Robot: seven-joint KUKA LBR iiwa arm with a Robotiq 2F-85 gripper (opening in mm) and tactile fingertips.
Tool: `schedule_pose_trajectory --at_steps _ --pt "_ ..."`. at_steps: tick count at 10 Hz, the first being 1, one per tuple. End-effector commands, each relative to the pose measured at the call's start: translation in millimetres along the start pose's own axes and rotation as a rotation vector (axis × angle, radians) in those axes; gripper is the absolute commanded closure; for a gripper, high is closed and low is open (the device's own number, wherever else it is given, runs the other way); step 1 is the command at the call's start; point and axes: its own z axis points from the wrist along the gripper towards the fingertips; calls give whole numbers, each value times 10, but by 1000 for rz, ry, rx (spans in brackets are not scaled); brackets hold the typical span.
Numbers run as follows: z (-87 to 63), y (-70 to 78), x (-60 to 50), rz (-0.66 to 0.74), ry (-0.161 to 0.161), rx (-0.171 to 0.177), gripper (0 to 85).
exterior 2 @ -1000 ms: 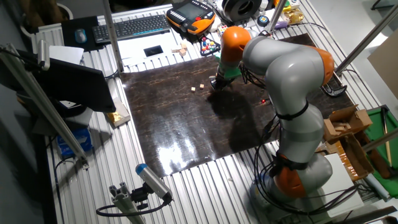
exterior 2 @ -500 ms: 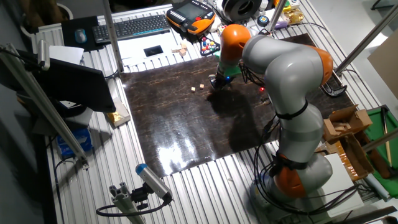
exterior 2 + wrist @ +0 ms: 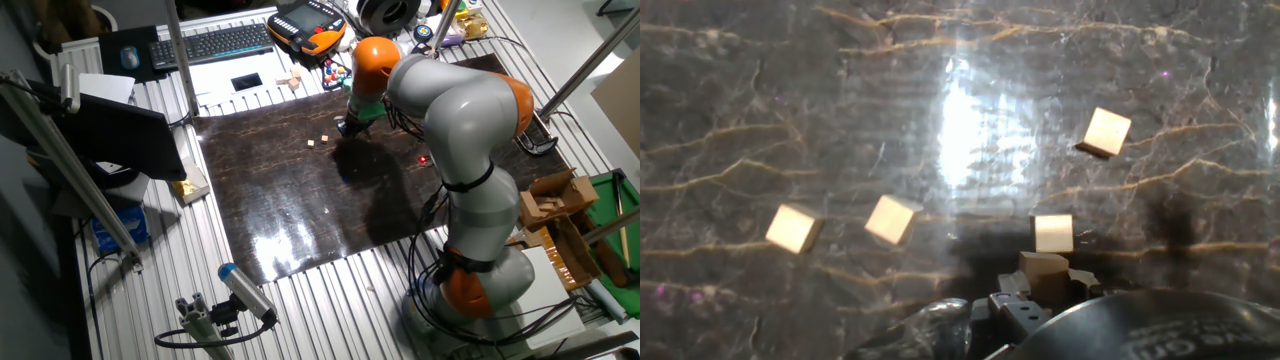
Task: Stack the blocks in a vertical line of five
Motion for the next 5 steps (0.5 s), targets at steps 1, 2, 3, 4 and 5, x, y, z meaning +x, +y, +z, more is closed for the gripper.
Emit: schedule_pose_trajectory --at_steps 1,2,3,4,5 --pt "16 -7 -19 3 -1 -4 840" --pt "31 -15 -42 6 -2 -9 840" --pt "43 -27 -70 8 -1 -6 840" --pt "45 -41 -82 12 -1 -4 840" --pt "46 -52 -103 14 -1 -4 837"
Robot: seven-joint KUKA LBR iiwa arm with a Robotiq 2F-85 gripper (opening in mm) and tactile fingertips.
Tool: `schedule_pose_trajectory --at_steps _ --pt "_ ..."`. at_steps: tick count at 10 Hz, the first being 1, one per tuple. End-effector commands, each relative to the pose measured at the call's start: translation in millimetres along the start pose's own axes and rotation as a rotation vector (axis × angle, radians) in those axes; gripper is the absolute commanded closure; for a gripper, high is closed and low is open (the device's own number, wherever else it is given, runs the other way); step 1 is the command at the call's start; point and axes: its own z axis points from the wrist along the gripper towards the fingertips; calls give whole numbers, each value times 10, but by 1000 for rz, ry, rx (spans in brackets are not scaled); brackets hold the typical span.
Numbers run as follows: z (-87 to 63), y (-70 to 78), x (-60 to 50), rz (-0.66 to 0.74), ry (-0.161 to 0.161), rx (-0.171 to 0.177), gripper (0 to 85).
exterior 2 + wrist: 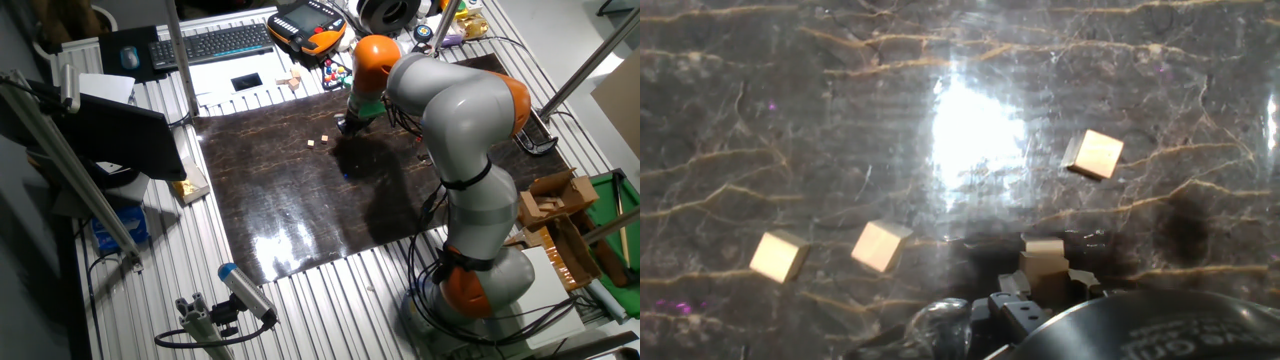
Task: Stack the blocks in a vertical line of five
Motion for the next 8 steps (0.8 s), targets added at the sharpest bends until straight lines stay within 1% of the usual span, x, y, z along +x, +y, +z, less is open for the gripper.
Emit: schedule_pose_trajectory --at_steps 1,3,6,7,8 --pt "9 -10 -13 -6 -5 8 797" --pt "19 -12 -22 -24 -14 17 720" --pt "19 -19 -27 -40 -24 27 580" --pt "25 -27 -26 -44 -25 30 580" --pt "32 -33 -24 -48 -24 28 607"
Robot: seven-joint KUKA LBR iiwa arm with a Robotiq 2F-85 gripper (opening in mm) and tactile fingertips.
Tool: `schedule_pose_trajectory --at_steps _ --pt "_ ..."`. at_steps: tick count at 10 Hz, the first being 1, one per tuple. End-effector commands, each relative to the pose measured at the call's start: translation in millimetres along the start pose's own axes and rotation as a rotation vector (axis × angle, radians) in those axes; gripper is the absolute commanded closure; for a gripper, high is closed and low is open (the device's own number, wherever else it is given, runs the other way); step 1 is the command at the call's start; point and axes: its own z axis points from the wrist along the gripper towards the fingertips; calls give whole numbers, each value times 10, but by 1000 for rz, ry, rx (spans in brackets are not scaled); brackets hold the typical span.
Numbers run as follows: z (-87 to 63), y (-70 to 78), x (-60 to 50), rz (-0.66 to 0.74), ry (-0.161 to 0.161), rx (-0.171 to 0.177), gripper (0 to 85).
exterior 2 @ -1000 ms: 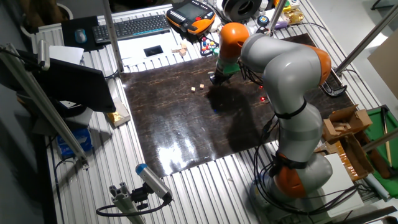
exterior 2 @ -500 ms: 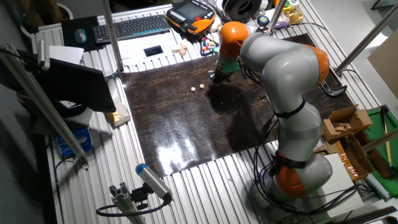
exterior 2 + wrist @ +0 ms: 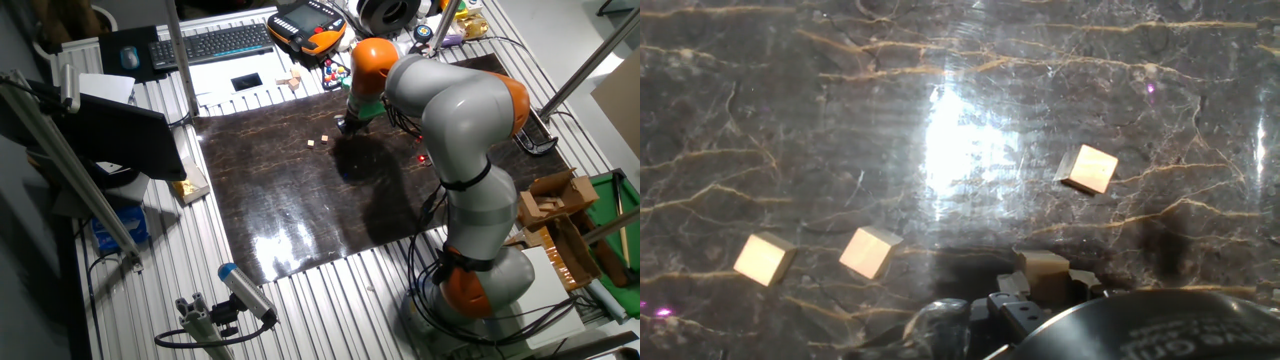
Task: Stack the blocks in a vertical line of five
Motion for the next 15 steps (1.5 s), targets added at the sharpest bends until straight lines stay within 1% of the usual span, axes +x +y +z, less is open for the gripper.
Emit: schedule_pose_trajectory --at_steps 1,2,3,4,10,15 --pt "5 2 1 1 0 0 587" --pt "8 2 1 1 3 -2 573" --pt "8 3 2 1 7 -3 583" --pt "6 3 4 -1 7 -4 573" --pt "4 8 3 -19 6 -5 573" --pt "3 7 3 -44 5 3 553"
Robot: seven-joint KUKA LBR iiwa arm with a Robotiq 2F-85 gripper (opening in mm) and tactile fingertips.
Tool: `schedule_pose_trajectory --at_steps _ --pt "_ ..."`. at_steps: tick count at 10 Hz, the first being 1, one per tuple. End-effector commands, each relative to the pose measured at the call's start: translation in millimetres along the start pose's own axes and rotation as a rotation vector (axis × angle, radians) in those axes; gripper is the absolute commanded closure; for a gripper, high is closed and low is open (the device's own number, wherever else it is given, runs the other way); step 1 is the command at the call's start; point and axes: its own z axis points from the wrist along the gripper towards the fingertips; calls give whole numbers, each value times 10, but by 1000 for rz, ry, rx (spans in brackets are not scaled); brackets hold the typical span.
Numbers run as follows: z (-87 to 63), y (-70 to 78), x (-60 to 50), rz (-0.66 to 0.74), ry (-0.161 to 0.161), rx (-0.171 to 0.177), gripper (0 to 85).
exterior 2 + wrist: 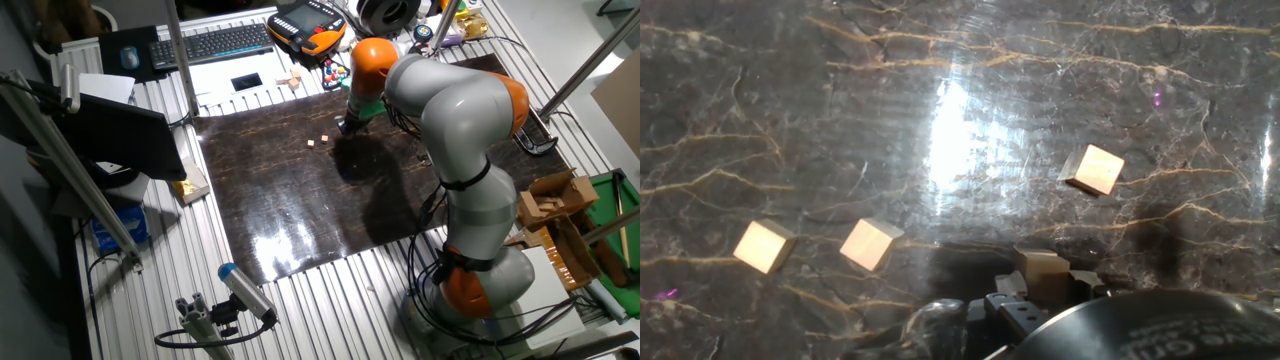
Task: Stack the blocks in a vertical line of five
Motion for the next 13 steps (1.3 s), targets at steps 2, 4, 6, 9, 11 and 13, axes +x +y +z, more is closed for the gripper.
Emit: schedule_pose_trajectory --at_steps 2,4,6,9,11,13 --pt "-1 0 0 -2 0 0 547" --pt "0 0 0 -2 0 0 530" --pt "2 1 -1 -2 -2 0 523" --pt "4 0 -2 -4 -3 2 523" --pt "10 -2 -5 -5 -3 0 523" --pt "10 -3 -6 -7 -6 1 523"
